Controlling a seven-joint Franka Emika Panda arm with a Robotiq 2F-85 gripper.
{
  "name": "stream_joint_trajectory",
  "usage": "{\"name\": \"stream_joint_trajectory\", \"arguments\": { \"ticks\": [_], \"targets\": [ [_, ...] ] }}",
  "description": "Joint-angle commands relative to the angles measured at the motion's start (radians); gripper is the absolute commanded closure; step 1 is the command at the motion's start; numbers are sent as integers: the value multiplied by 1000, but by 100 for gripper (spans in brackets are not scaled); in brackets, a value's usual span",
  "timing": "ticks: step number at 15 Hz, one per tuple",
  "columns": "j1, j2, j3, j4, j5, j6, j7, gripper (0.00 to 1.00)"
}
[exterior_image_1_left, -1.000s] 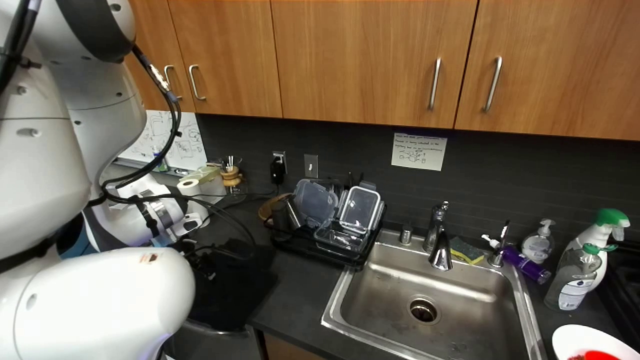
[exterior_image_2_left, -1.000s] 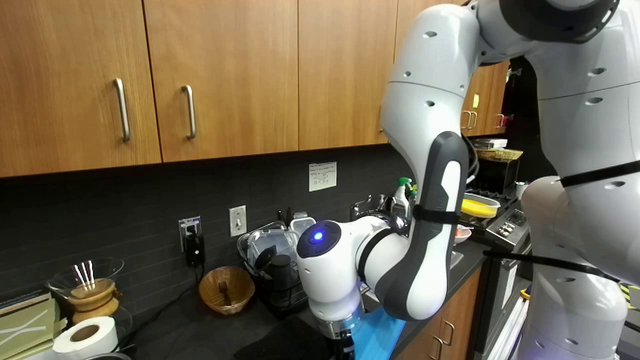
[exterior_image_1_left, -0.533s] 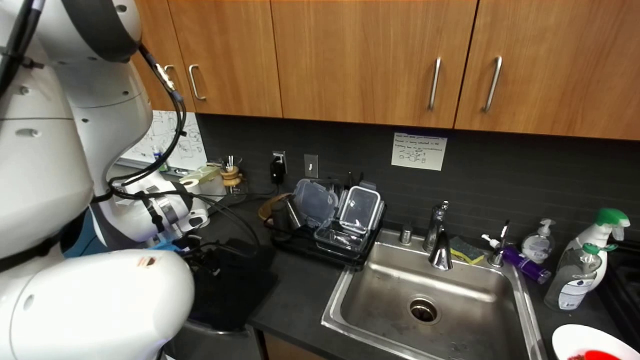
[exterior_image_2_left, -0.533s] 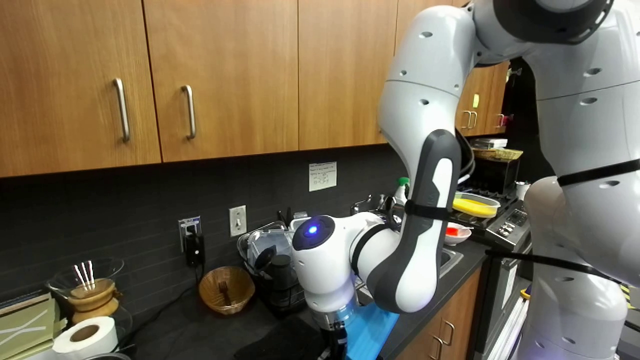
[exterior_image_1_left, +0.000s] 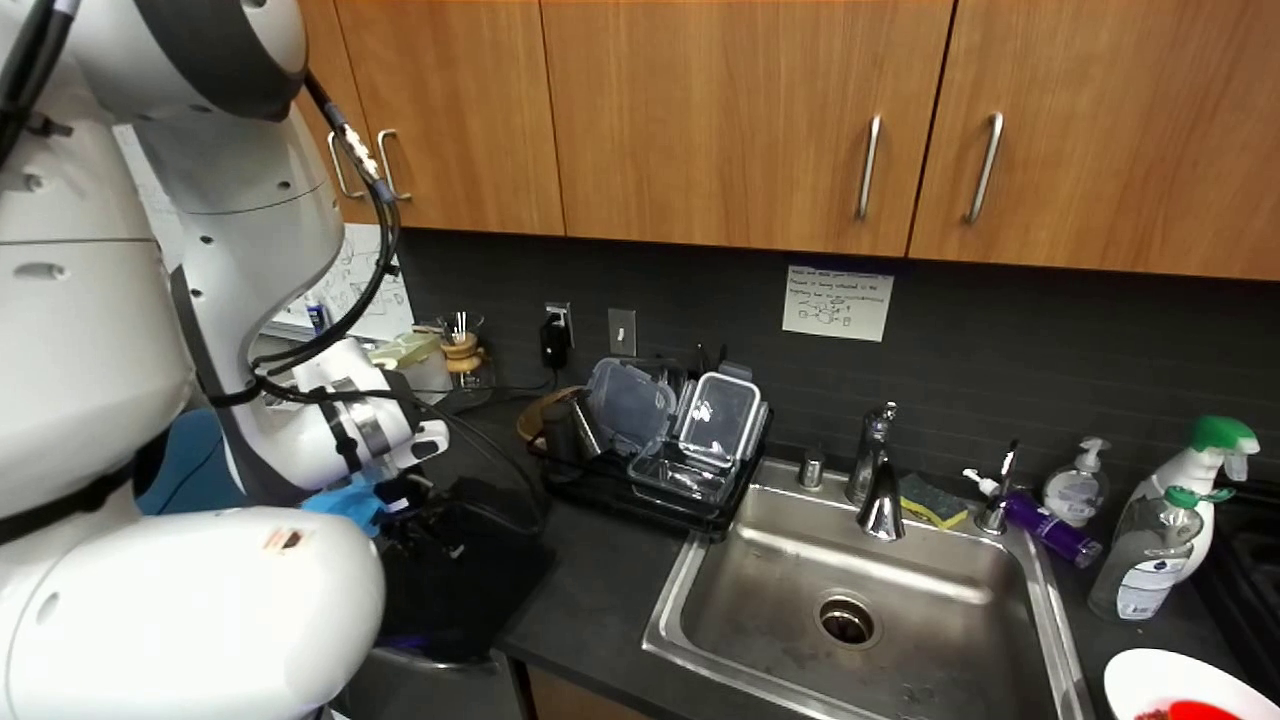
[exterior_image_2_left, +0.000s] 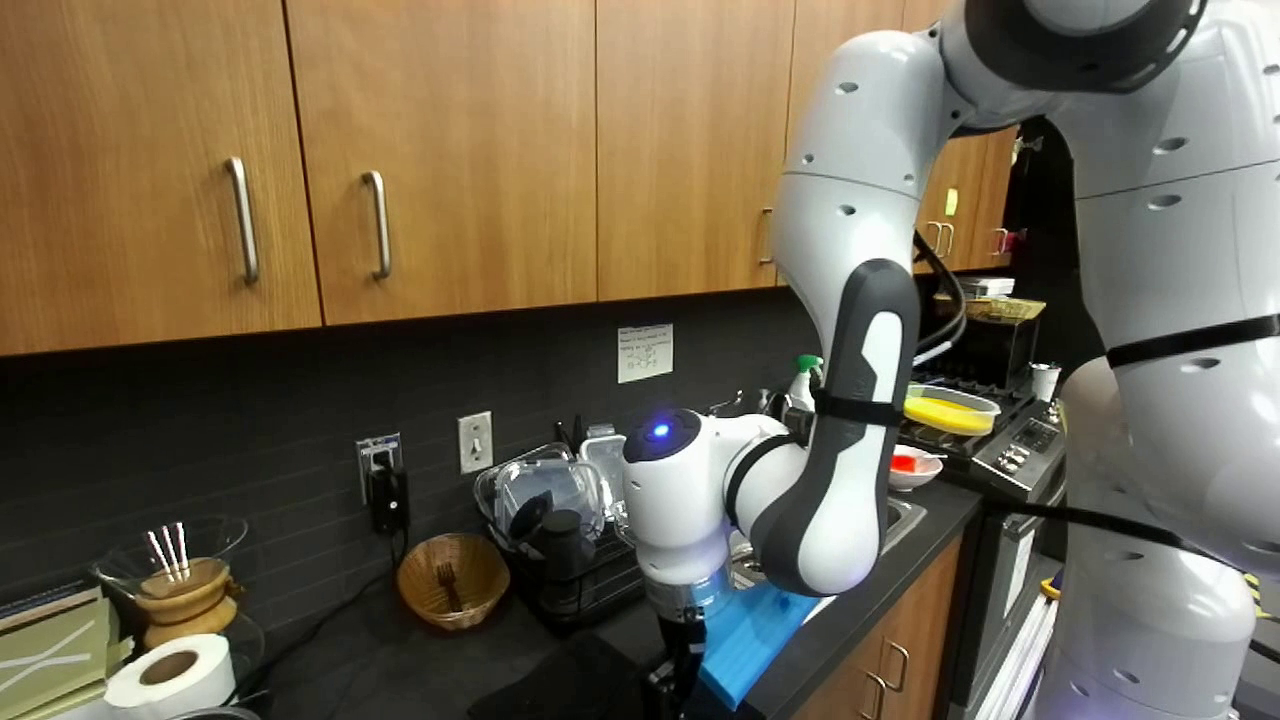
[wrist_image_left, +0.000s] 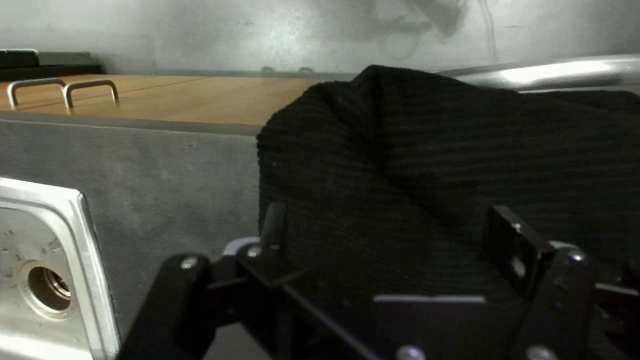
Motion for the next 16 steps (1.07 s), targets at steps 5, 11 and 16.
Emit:
{"name": "stream_joint_trajectory", "arguments": {
  "ticks": [5, 11, 16],
  "targets": [
    [-90, -26, -83, -92, -26, 163, -76, 0],
    [-164, -34, -115, -82, -60, 206, -143, 0],
    [-190, -10, -100, -68, -40, 224, -232, 0]
  ]
}}
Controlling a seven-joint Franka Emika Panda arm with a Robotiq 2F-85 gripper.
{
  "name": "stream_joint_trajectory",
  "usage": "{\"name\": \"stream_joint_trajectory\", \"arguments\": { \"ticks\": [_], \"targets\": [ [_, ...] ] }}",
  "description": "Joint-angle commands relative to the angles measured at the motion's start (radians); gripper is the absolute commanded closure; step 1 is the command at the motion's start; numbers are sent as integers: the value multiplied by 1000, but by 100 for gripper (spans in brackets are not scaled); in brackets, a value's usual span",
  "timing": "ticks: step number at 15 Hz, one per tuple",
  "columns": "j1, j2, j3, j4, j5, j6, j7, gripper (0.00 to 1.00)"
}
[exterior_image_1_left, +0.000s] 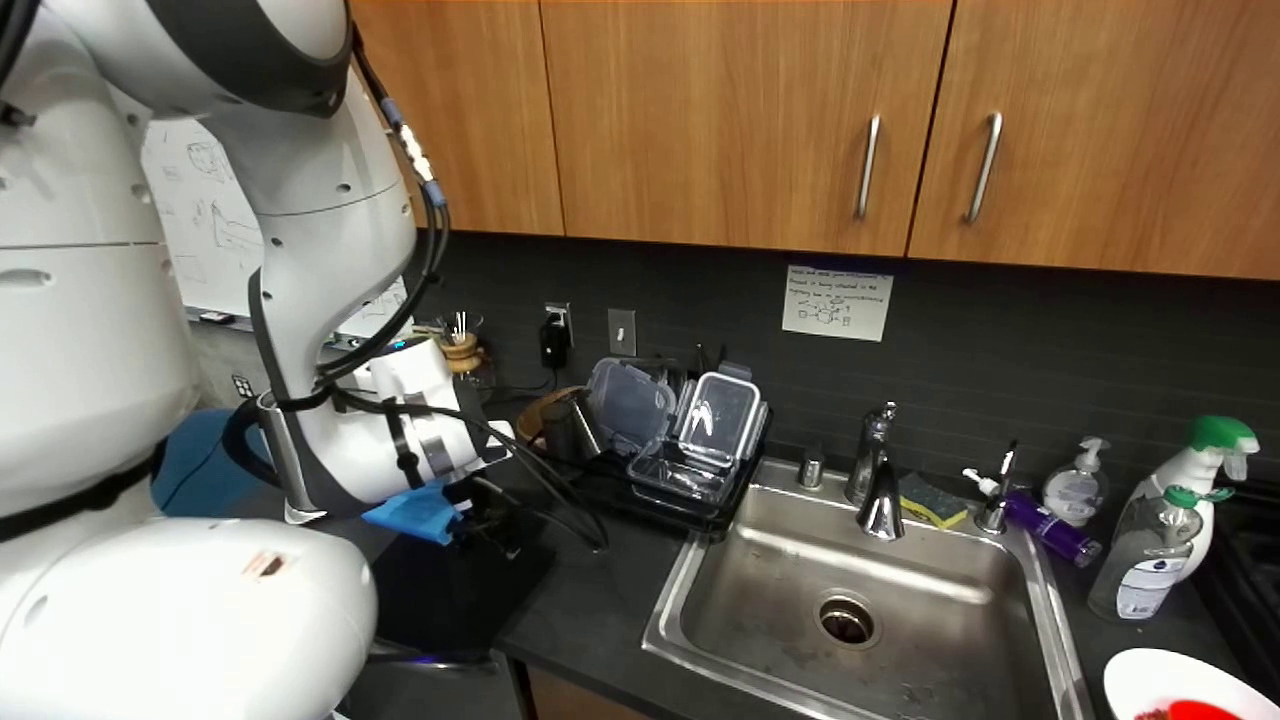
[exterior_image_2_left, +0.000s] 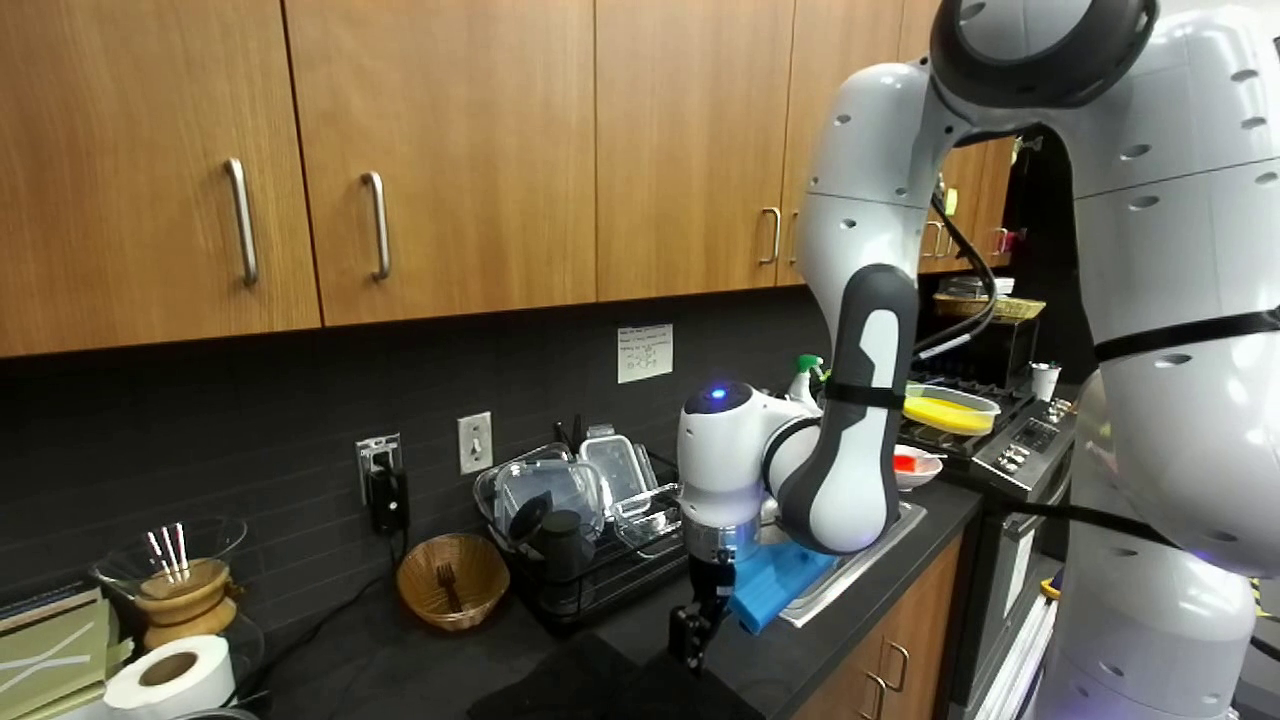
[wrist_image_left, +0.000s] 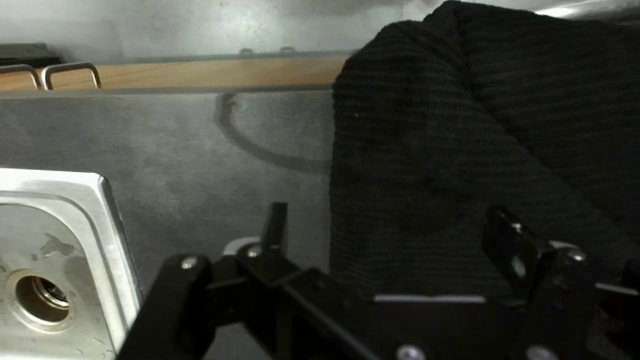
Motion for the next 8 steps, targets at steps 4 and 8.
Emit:
{"name": "stream_joint_trajectory", "arguments": {
  "ticks": [4, 8],
  "targets": [
    [-56, 24, 61, 19, 84, 7, -156, 0],
    [-38, 15, 54, 17, 89, 2, -147, 0]
  ]
}}
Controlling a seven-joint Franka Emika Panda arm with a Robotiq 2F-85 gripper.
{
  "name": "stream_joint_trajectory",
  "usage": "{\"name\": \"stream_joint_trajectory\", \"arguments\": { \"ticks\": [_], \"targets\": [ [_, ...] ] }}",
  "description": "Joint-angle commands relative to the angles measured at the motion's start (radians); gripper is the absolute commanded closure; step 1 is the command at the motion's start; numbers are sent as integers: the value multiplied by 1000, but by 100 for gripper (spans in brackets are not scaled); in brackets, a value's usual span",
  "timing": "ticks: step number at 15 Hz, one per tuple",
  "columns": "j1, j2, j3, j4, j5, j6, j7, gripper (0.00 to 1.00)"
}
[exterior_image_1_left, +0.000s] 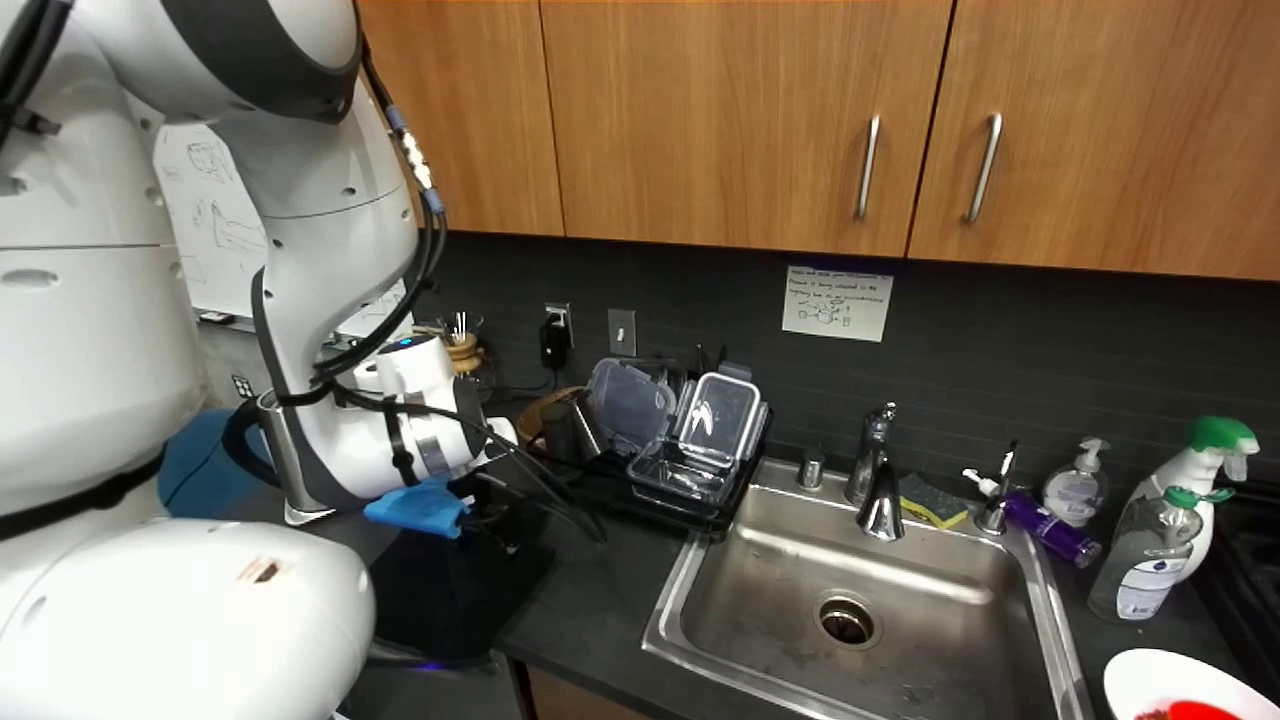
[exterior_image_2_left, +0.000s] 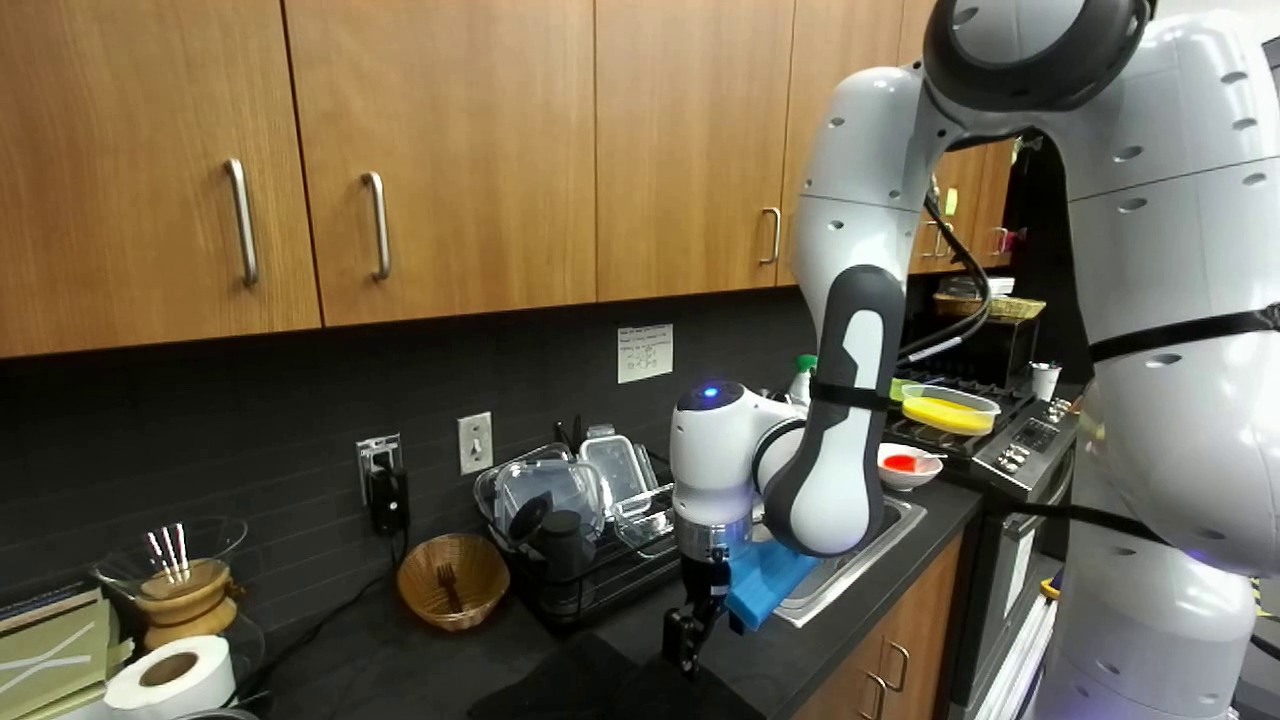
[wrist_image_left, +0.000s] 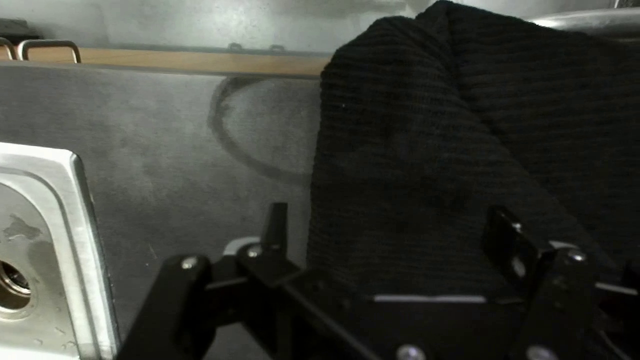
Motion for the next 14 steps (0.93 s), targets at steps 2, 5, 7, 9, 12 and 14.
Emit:
{"name": "stream_joint_trajectory", "arguments": {
  "ticks": [2, 5, 7, 9, 12, 14],
  "targets": [
    [0, 1, 0, 0, 0, 0, 1, 0],
    [0, 1, -1, 0, 0, 0, 1, 0],
    [-4, 30, -5, 23, -1, 3, -6, 0],
    [-22, 76, -3, 58, 7, 5, -36, 0],
    [-62, 148, 9, 109, 25, 12, -86, 0],
    [-83, 193, 12, 143, 23, 12, -111, 0]
  ]
}}
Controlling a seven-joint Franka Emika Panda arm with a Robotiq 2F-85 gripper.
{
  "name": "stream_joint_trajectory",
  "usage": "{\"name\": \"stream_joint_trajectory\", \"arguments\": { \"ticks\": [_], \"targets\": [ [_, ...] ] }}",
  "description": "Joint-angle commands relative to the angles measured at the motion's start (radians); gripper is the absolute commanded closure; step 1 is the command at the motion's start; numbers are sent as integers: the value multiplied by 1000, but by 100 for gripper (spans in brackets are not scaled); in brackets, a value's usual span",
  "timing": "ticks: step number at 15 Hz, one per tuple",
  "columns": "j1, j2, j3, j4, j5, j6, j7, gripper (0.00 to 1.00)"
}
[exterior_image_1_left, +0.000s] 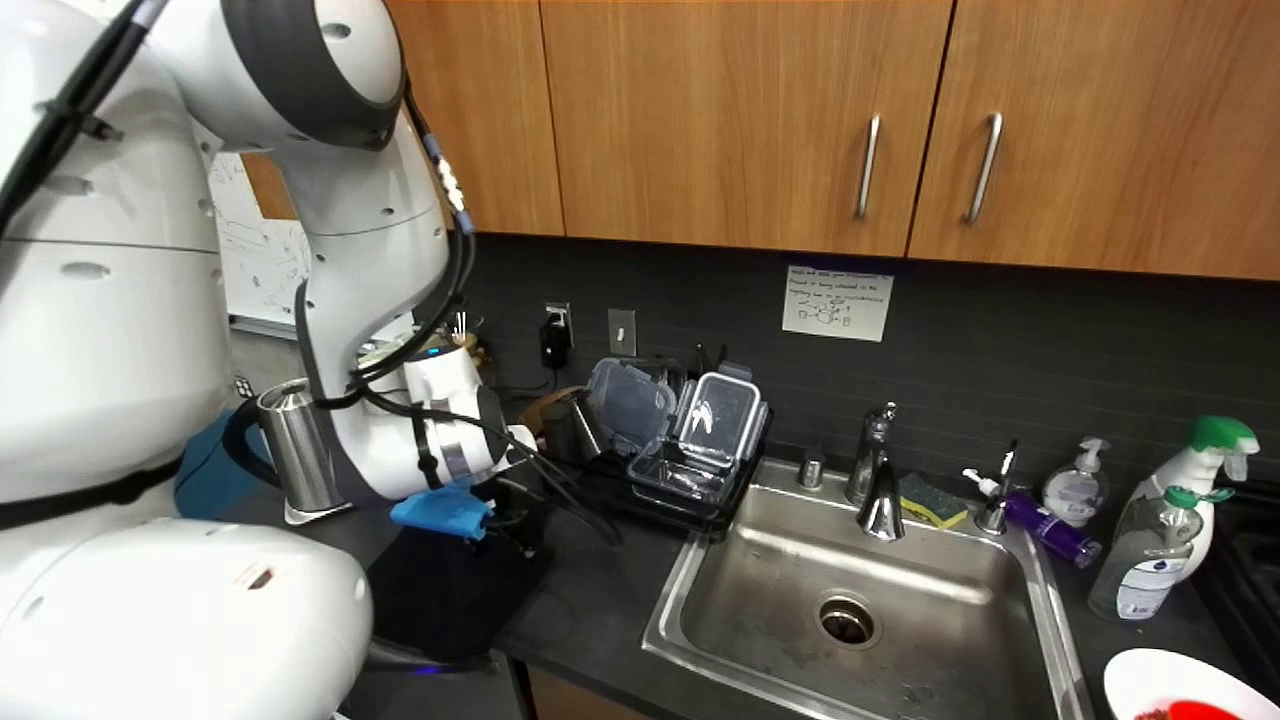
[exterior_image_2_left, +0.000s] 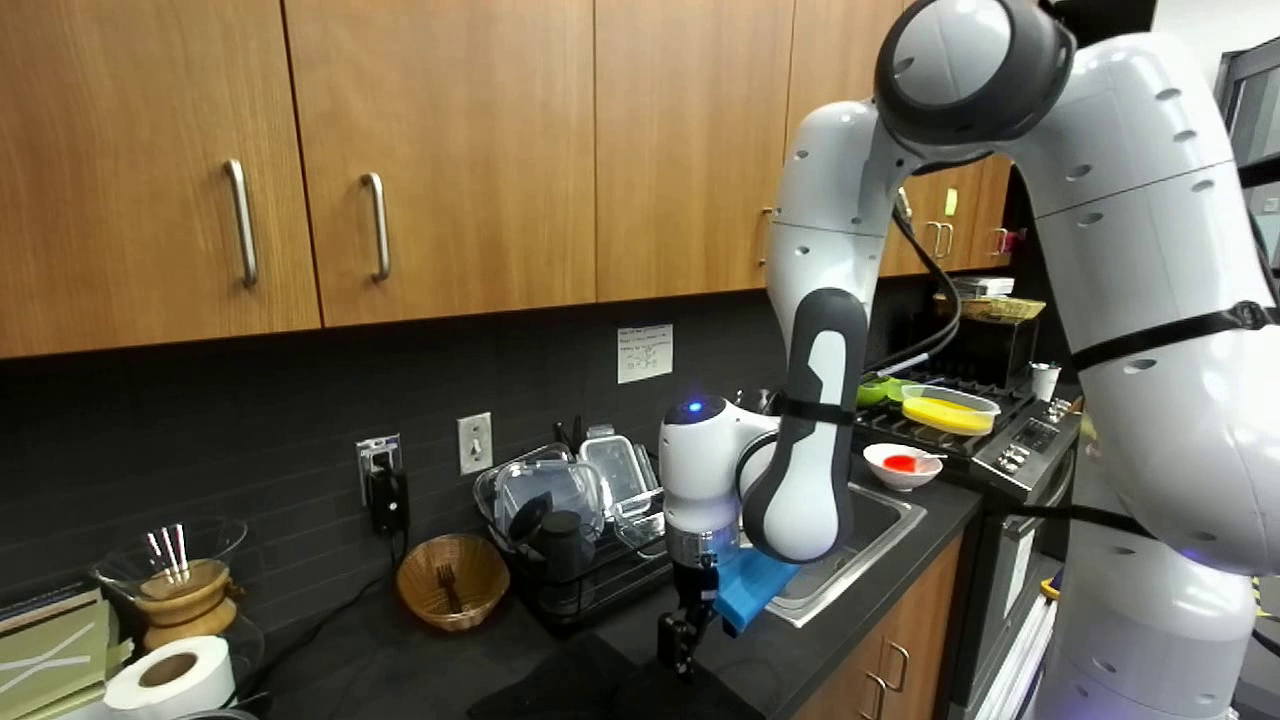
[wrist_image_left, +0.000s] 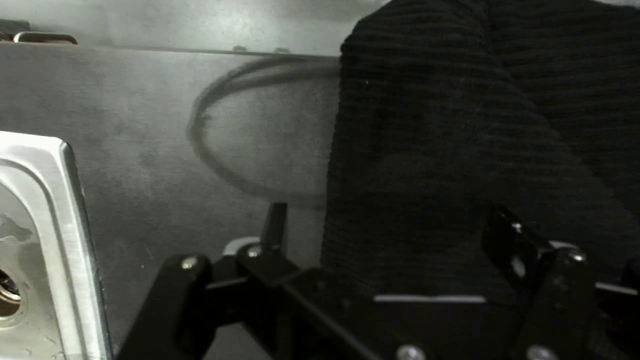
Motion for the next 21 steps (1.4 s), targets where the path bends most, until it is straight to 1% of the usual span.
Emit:
{"name": "stream_joint_trajectory", "arguments": {
  "ticks": [1, 6, 12, 13, 14, 15, 18, 21],
  "targets": [
    [-47, 101, 12, 74, 10, 9, -63, 0],
    [-78, 198, 33, 155, 8, -17, -116, 0],
    [-88, 268, 45, 226, 5, -36, -150, 0],
    [-87, 276, 44, 235, 4, -37, -155, 25],
    [-86, 279, 43, 240, 4, -38, -158, 27],
    [-83, 279, 42, 243, 2, -39, -159, 32],
    [-78, 276, 42, 248, -1, -38, -165, 51],
    [-78, 277, 46, 253, -4, -32, -168, 73]
  ]
}}
